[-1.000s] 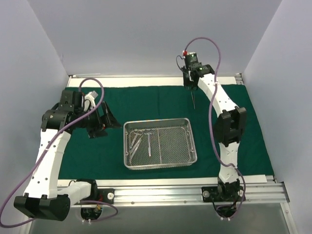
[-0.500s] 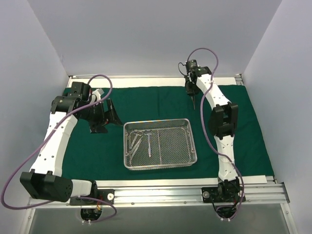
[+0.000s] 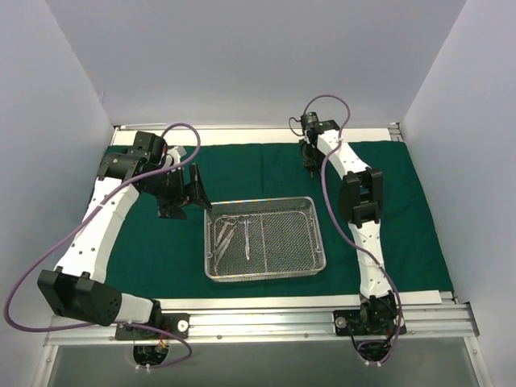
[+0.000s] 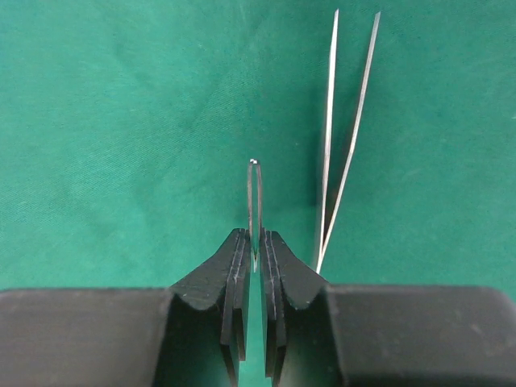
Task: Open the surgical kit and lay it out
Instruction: Place the medical item in the surgical kit.
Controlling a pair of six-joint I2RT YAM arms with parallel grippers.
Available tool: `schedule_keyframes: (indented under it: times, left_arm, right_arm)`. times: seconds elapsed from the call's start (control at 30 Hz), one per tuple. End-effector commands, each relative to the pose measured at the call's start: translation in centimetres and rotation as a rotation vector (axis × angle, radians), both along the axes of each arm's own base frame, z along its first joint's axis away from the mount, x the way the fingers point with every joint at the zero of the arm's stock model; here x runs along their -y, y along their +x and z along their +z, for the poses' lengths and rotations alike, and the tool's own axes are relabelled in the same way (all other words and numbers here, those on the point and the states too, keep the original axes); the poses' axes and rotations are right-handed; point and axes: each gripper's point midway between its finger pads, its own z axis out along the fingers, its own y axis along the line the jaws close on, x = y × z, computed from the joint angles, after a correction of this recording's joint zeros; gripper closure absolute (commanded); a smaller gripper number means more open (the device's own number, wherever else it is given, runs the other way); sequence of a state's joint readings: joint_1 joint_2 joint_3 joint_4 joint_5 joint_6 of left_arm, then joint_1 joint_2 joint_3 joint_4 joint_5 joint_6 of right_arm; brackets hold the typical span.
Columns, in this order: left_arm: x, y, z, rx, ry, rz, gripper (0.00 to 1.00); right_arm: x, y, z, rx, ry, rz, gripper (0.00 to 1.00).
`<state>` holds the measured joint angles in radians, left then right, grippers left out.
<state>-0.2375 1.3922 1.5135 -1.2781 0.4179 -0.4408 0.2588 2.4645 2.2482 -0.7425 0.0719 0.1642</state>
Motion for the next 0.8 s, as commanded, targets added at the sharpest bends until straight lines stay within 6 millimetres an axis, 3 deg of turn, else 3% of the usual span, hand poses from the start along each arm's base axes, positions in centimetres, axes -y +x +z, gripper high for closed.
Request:
schedule_keyframes:
  times: [0.0,0.17,0.27,0.37,0.5,0.67,0.77]
  left_arm:
    - [0.1,0.3,1.1,0.033,0.003,-0.004,0.07]
    - [0.5,0.4,1.1,0.025,-0.003,-0.018,0.07]
    - [0.9,0.3,0.7,0.007,0.001,-0.036,0.07]
    - [1.5,0.2,0.6,0.0,0.002,-0.057,0.07]
    - [2.5,0.0,0.5,-0.004,0.008,-0.101,0.08]
    - [3.5,-0.1,0.1,-0.011,0.017,-0.141,0.11]
    - [4.1,0.2,-0.1,-0.012,0.018,-0.158,0.16]
  right_arm:
    - [-0.1,0.3,0.3,0.008,-0.019,-0.007,0.94]
    - [-0.5,0.5,-0.6,0.0,-0.028,-0.002,0.9]
    - [-0.7,0.4,-0.9,-0.005,-0.038,-0.002,0.83]
    - [-0.6,0.3,-1.3,-0.014,-0.044,-0.004,0.7]
    - [-0.7,0.3,-1.0,-0.009,-0.041,-0.007,0.64]
    - [-1.2,0.6,1.0,0.026,-0.02,-0.009,0.6]
    - [-1.5,1.1,4.4,0.089,-0.003,-0.018,0.58]
